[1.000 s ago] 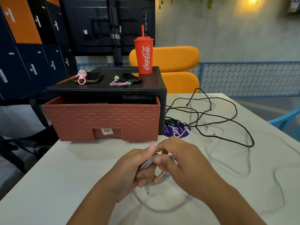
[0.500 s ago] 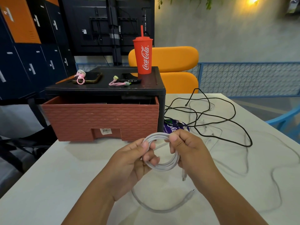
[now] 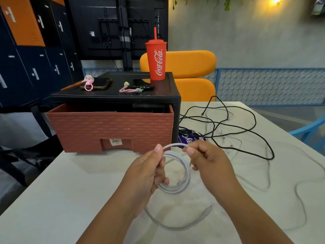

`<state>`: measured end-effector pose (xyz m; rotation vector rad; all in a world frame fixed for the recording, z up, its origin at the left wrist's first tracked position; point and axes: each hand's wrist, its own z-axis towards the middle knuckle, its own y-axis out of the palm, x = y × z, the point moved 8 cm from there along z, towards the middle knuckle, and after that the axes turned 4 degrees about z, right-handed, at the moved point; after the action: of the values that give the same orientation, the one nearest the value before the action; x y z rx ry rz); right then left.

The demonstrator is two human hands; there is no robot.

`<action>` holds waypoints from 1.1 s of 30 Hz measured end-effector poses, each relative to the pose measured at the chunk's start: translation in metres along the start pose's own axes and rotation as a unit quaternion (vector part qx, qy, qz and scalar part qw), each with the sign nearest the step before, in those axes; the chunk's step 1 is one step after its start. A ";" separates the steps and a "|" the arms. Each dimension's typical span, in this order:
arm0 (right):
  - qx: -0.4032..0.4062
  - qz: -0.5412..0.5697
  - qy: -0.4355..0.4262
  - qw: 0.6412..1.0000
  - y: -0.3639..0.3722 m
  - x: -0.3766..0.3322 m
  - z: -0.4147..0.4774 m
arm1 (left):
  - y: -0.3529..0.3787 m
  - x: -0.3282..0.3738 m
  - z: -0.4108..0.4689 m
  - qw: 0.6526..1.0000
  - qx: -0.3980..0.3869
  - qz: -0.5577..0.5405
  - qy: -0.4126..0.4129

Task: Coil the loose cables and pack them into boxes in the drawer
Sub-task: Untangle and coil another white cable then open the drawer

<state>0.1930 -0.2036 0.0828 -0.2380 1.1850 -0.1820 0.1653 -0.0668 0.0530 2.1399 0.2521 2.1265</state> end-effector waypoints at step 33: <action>-0.123 0.310 0.206 0.920 0.031 0.008 -0.017 | -0.006 0.004 -0.003 0.993 0.065 0.068 0.066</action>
<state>0.1811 -0.1771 0.0606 -0.0309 1.6466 0.5024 0.1623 -0.0600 0.0552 2.1447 0.2716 2.3955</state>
